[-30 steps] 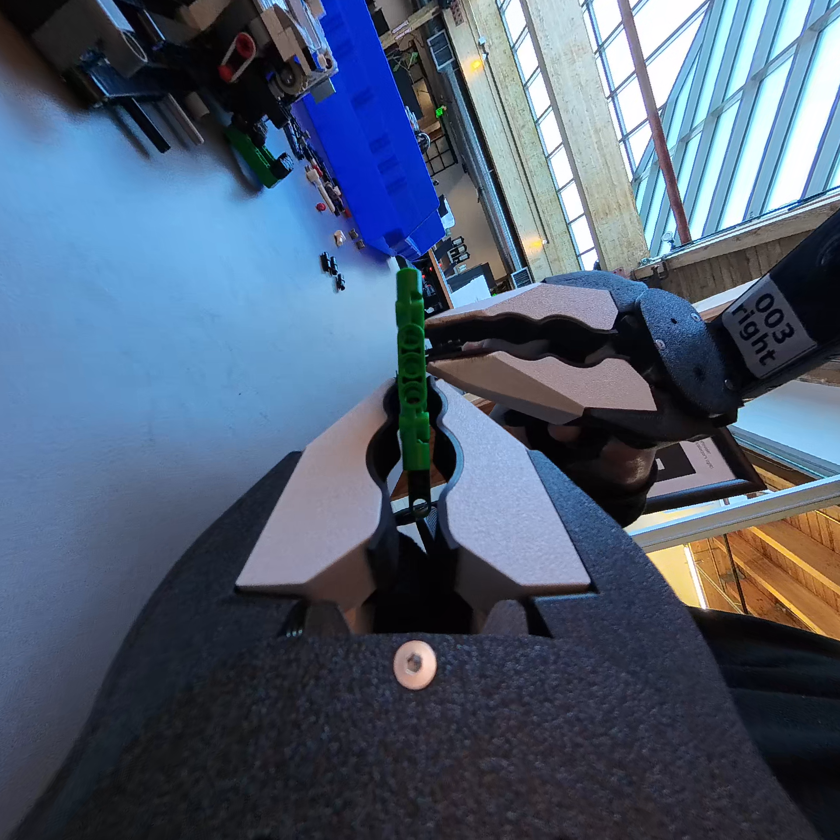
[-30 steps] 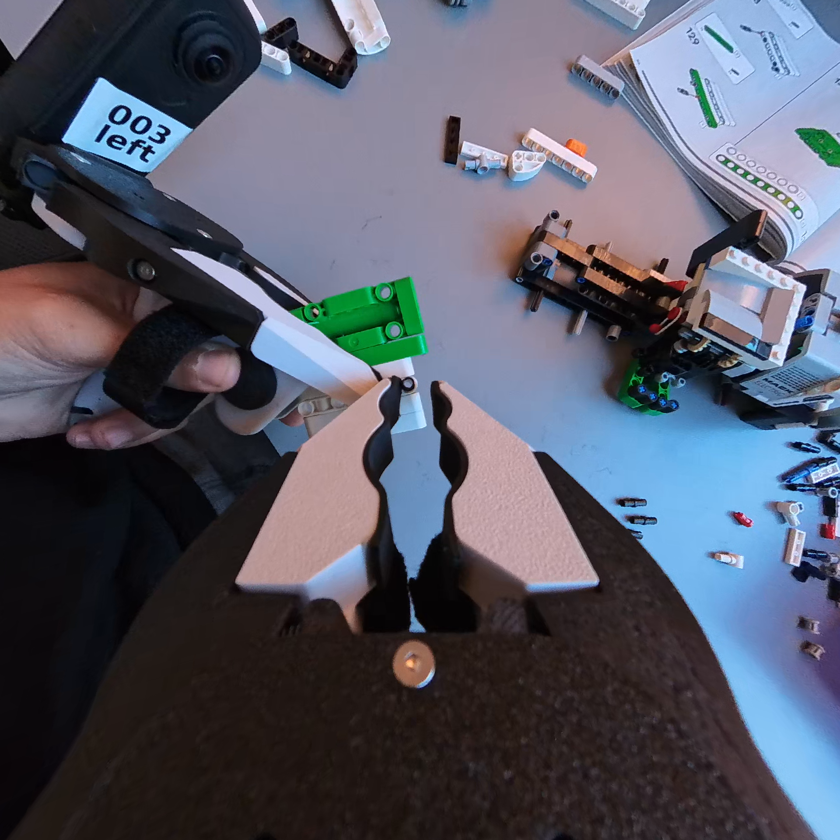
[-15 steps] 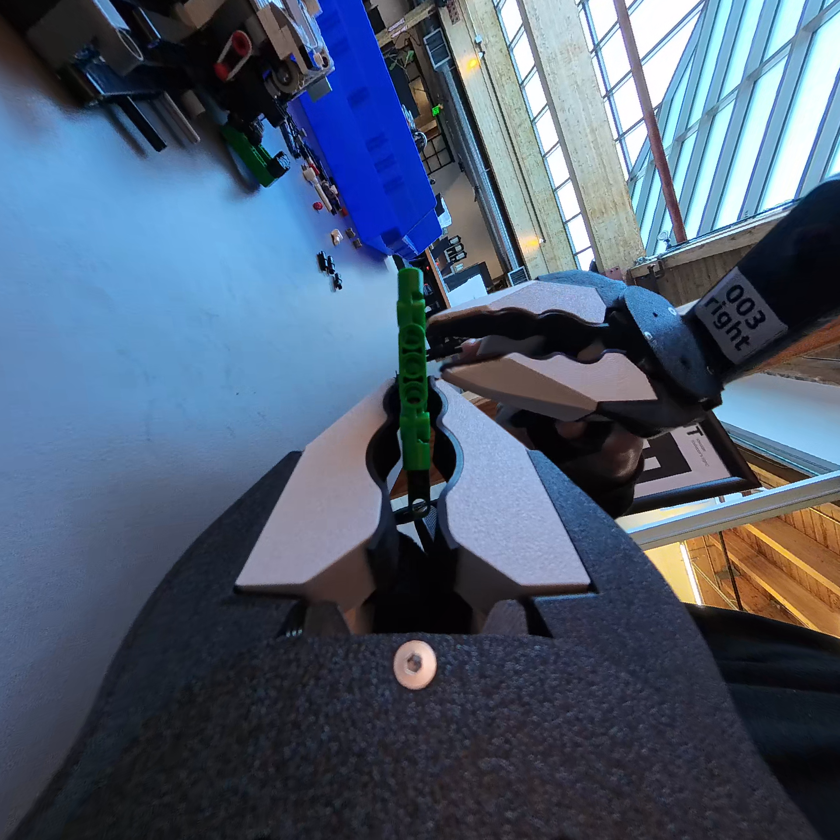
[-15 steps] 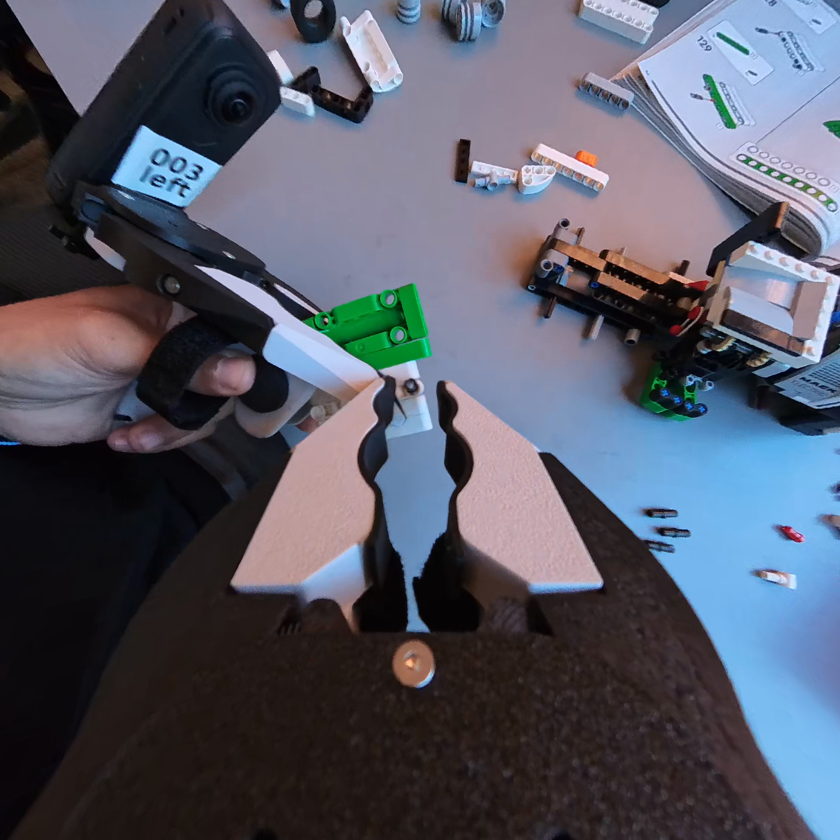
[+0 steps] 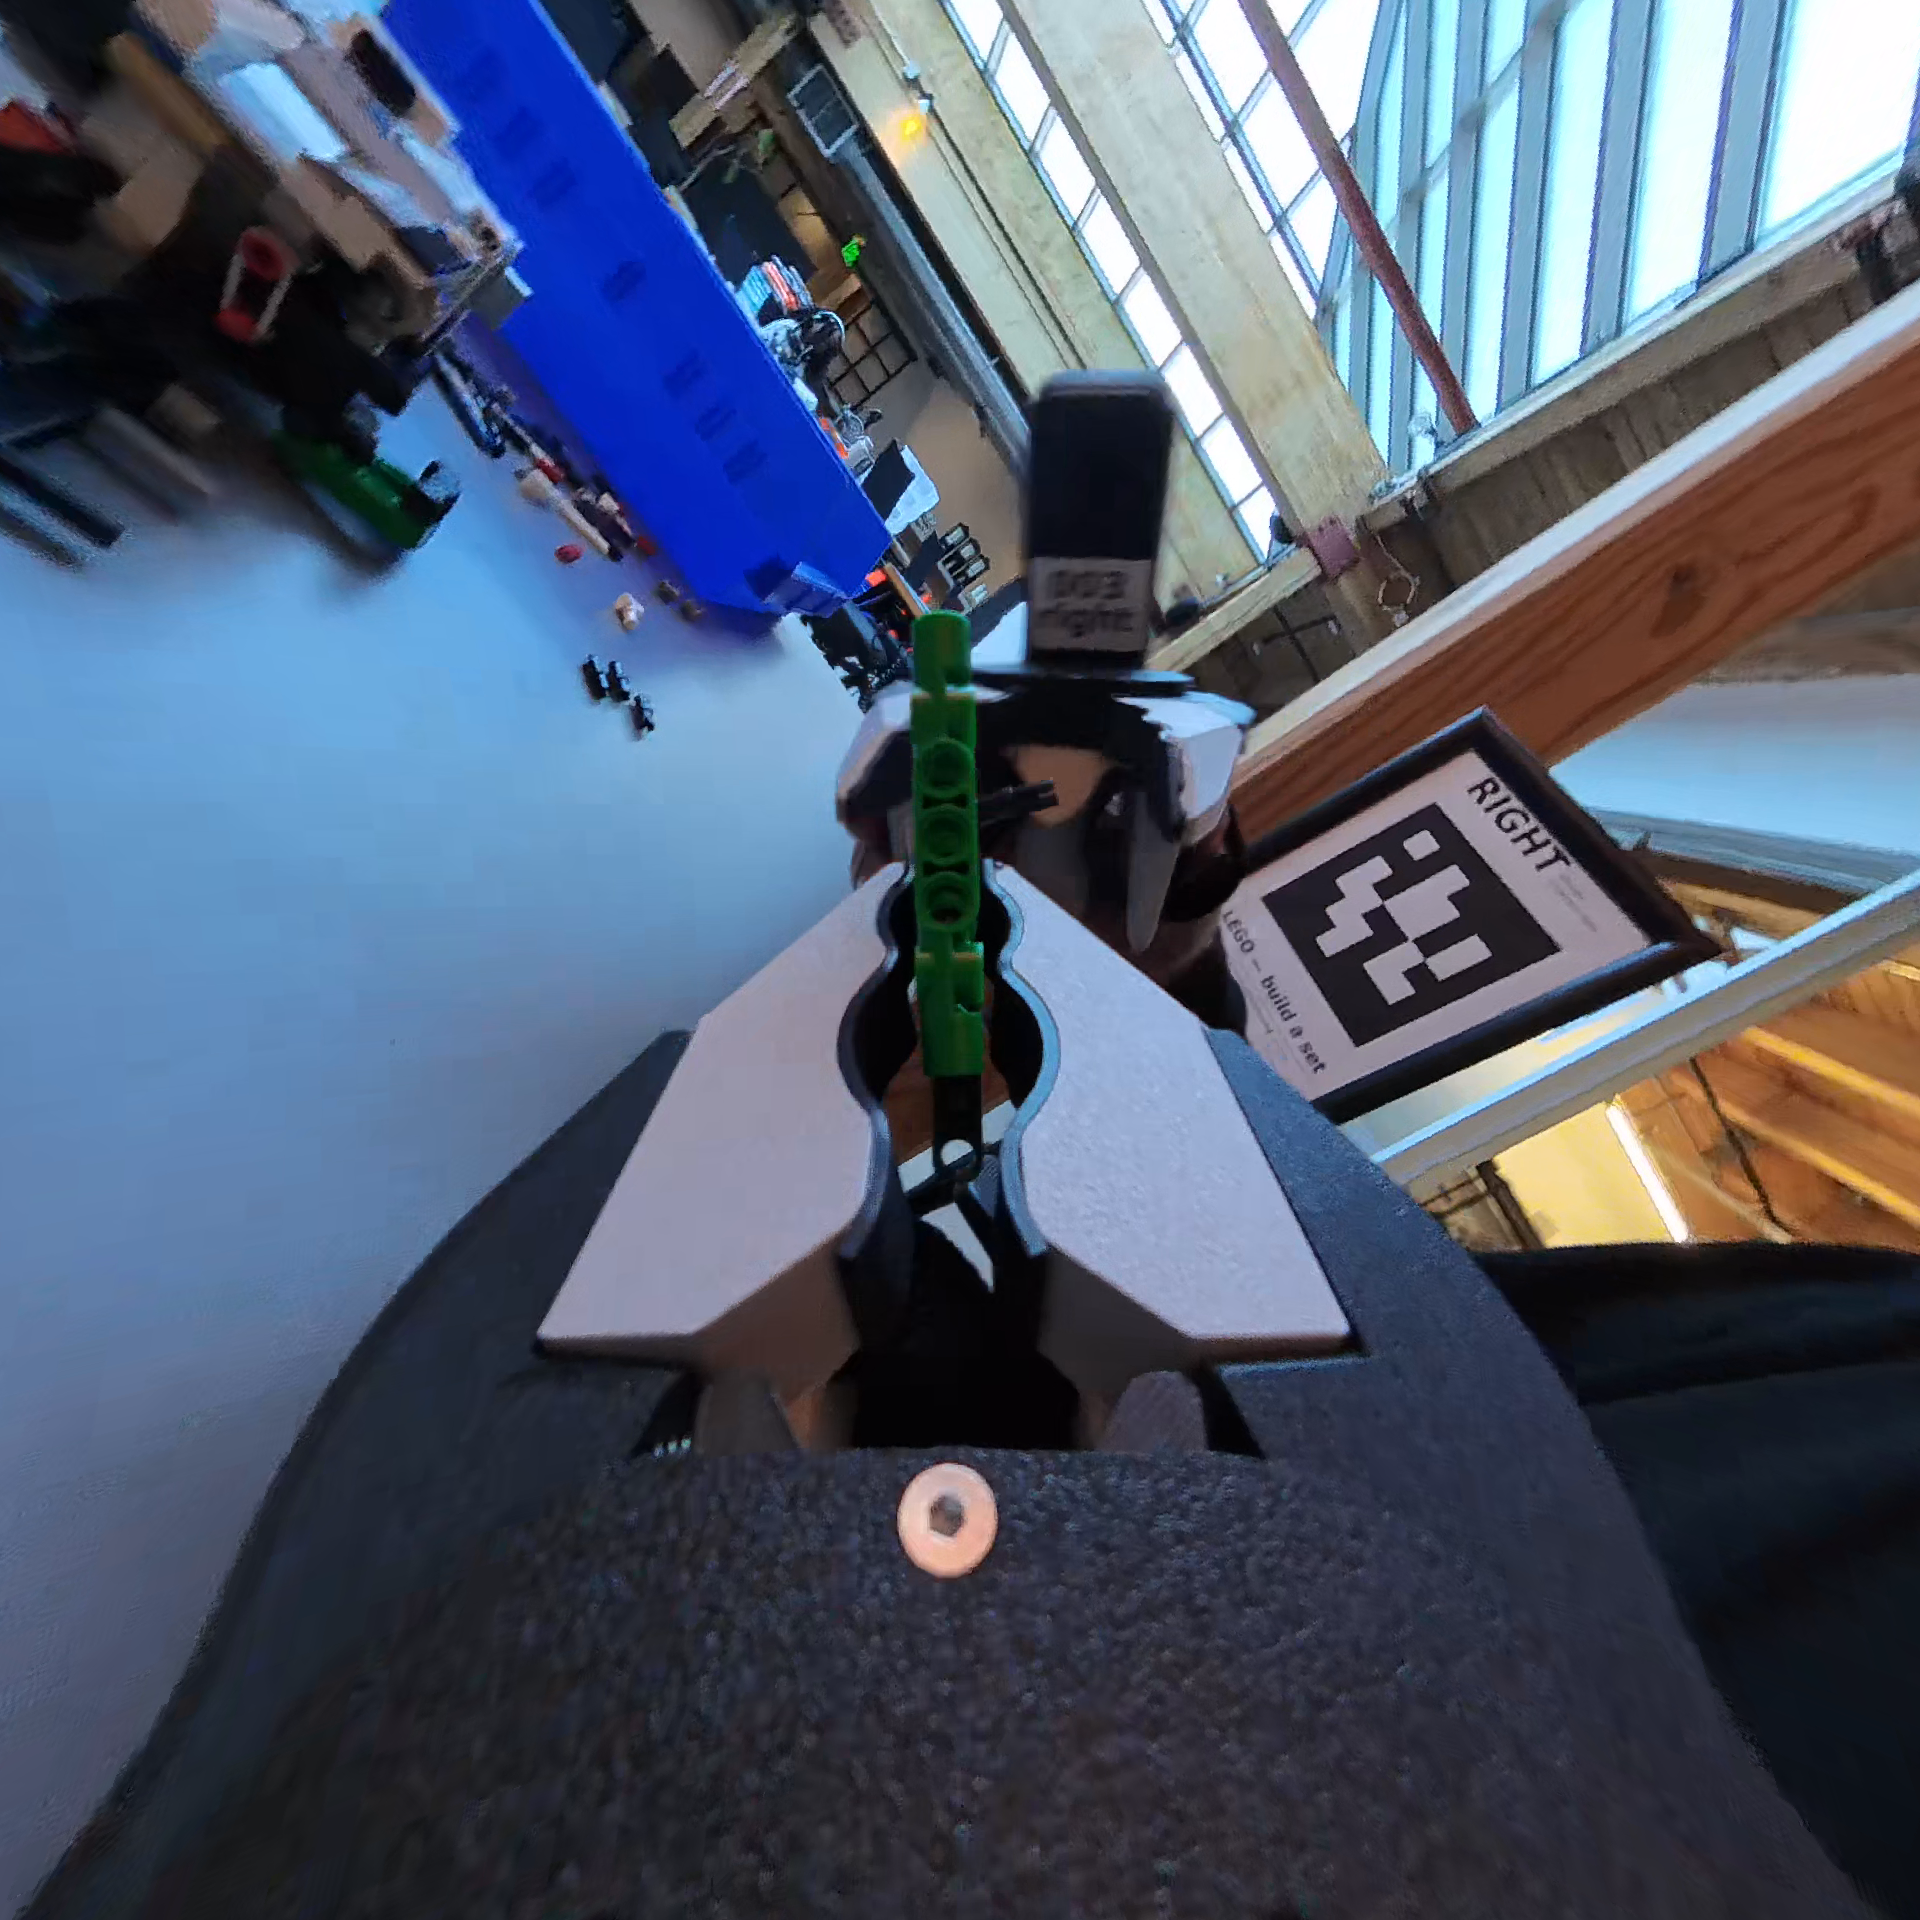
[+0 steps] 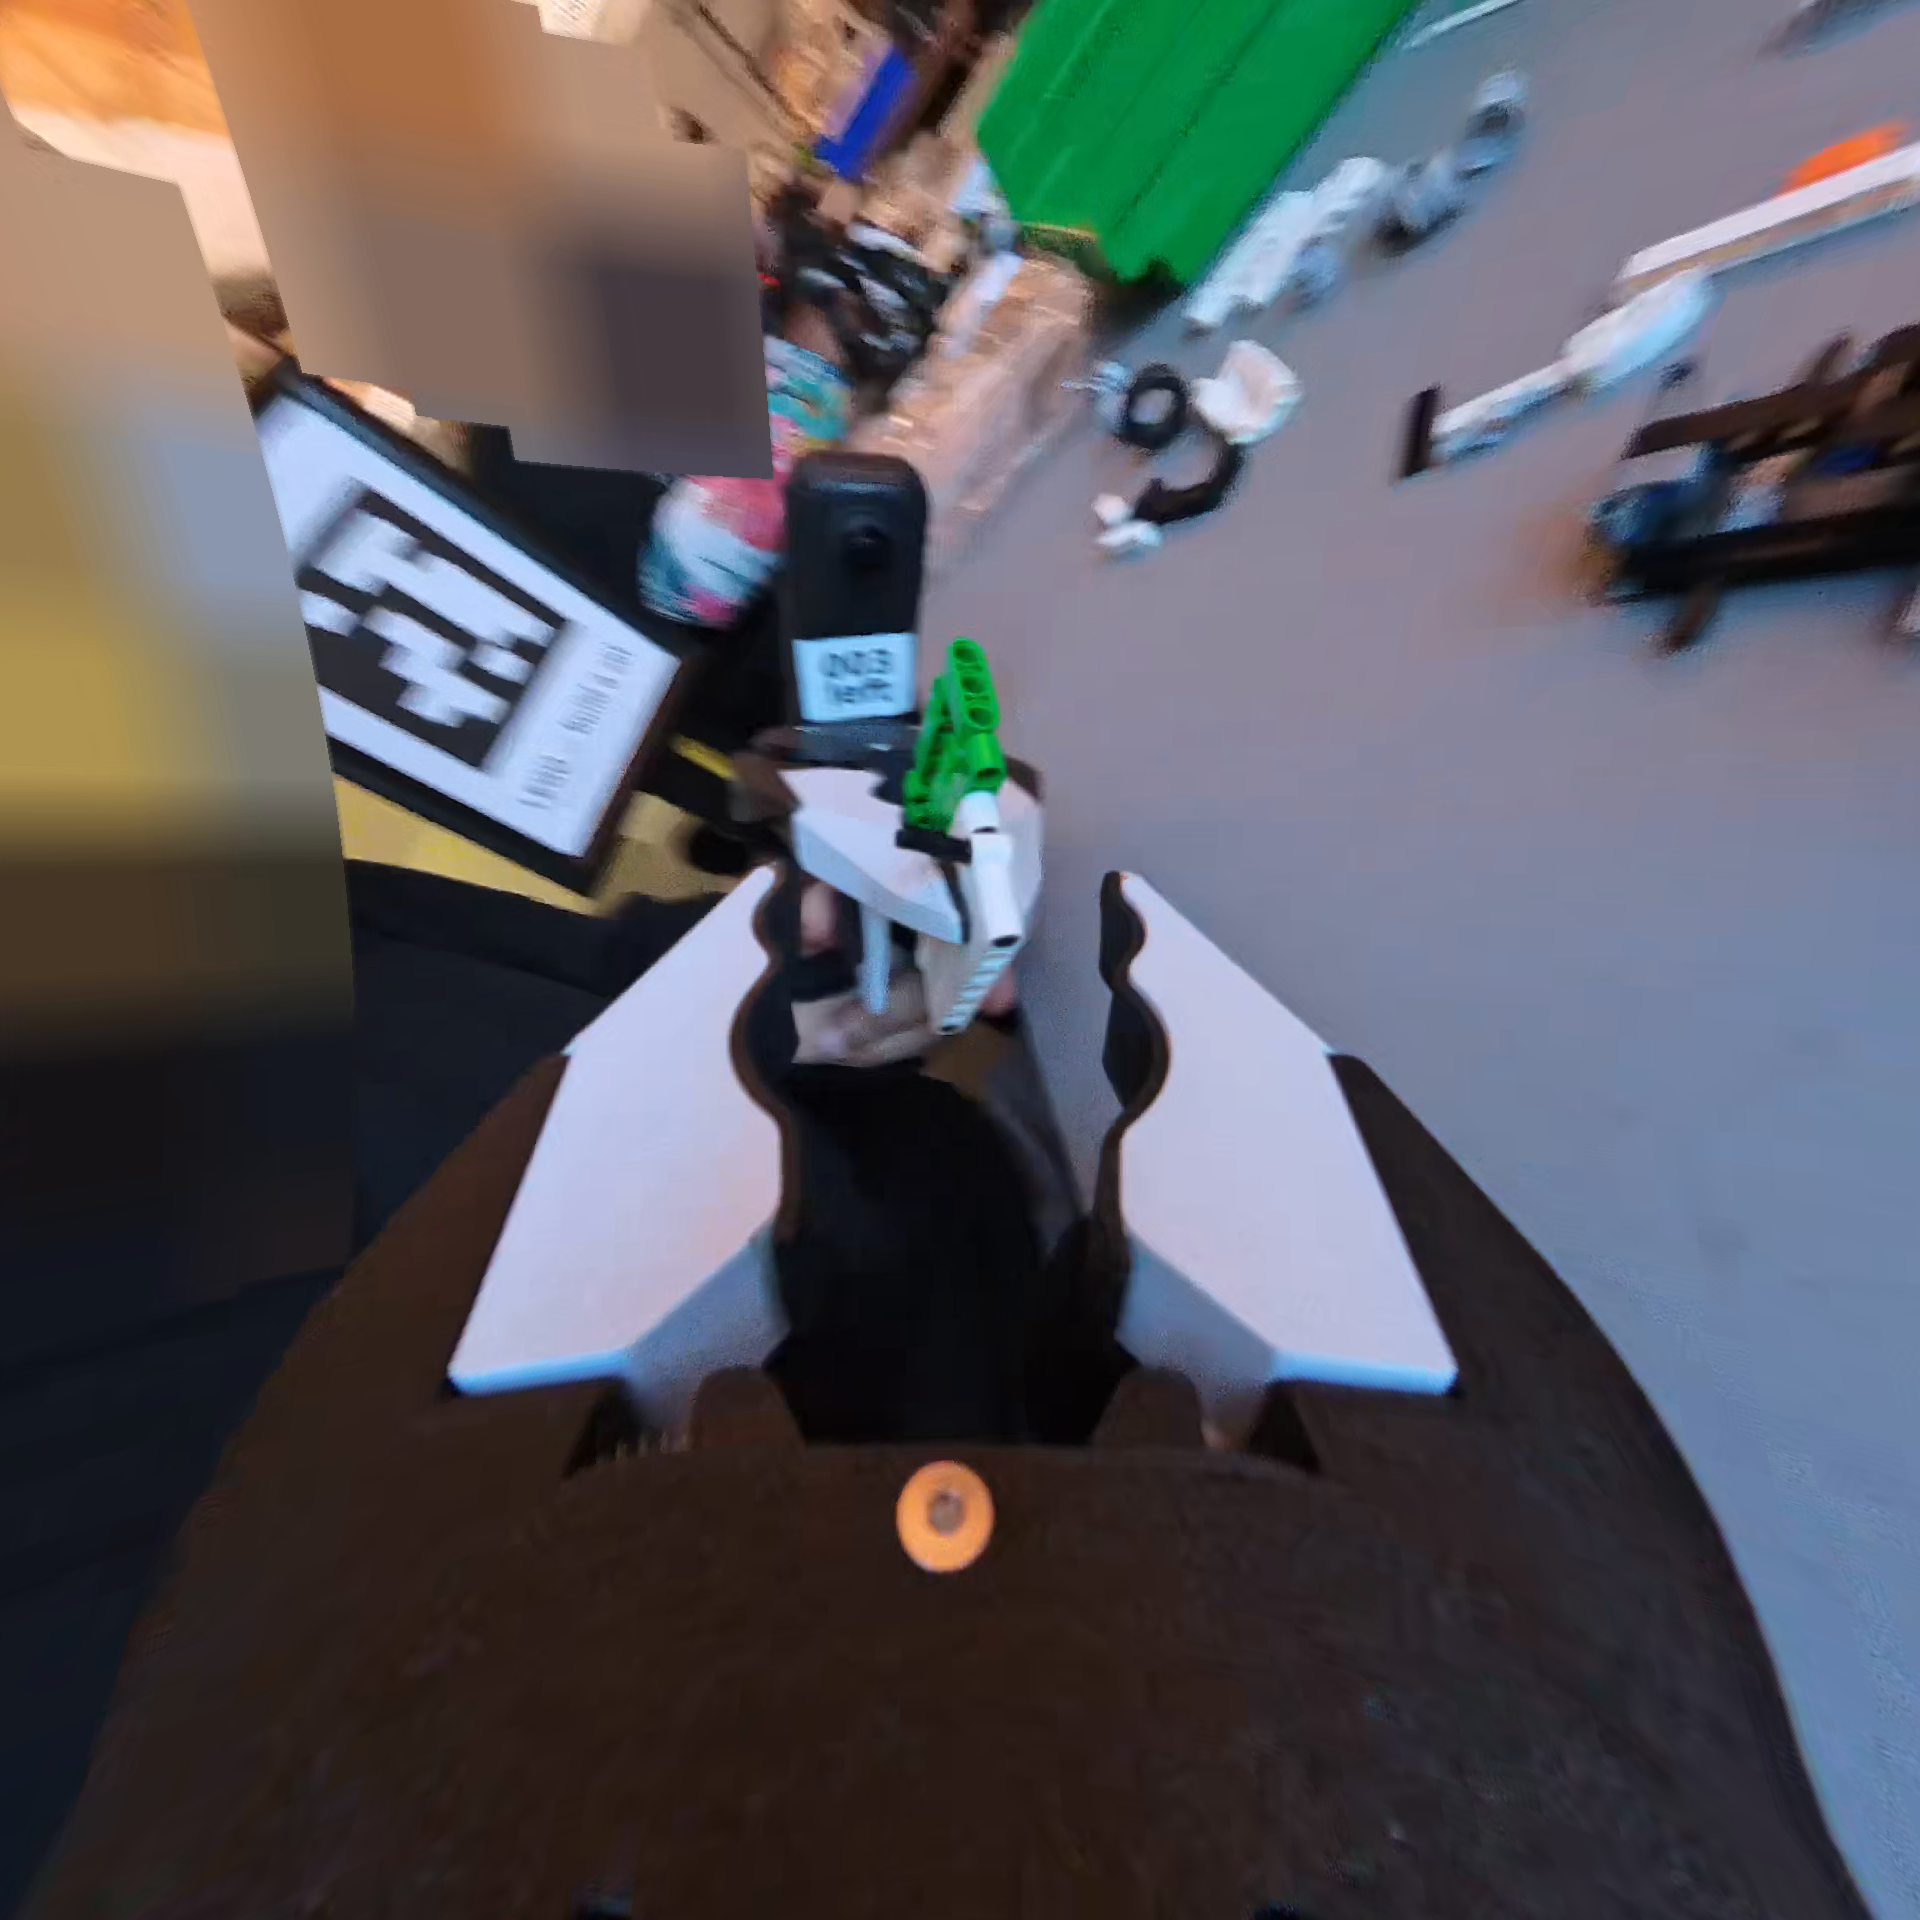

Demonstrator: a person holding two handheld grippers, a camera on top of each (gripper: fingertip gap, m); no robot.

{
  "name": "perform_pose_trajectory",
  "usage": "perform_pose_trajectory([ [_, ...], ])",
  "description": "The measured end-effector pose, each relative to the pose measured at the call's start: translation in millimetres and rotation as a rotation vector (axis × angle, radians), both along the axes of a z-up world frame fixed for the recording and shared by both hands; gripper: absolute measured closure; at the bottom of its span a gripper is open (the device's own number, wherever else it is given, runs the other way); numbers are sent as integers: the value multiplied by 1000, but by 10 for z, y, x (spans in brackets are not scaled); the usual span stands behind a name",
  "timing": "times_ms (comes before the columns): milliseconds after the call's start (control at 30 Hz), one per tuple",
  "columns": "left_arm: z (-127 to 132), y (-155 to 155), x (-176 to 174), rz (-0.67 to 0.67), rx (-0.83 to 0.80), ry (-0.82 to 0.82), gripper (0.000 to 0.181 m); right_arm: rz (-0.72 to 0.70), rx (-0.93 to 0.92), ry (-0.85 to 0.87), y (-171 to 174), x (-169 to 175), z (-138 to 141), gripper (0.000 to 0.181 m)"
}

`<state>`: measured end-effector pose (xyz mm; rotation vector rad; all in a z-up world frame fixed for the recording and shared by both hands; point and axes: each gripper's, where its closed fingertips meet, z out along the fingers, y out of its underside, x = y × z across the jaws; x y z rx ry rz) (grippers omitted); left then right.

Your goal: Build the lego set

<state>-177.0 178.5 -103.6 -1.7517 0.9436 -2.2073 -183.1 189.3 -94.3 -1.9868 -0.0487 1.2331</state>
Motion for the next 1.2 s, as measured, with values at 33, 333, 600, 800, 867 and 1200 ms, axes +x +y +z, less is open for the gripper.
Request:
perform_pose_trajectory([
  [33, 16, -14, 0, -6, 29, -8, 175, 19, 6, 111, -12, -28, 46, 125],
  [333, -43, -25, 63, 30, 155, 22, 175, 60, -10, 374, 40, -91, 28, 134],
  [600, -74, -12, 70, 37, 131, 32, 175, 40, -7, 375, 65, -66, -41, 147],
  [800, -63, -19, 64, 39, 132, 23, 175, 43, -7, 400, 61, -68, -41, 148],
  [867, -62, -23, 63, 40, 136, 22, 175, 45, -7, 411, 57, -67, -43, 149],
  [1200, -67, -32, 64, 39, 125, 20, 175, 50, -7, 416, 50, -64, -60, 151],
])
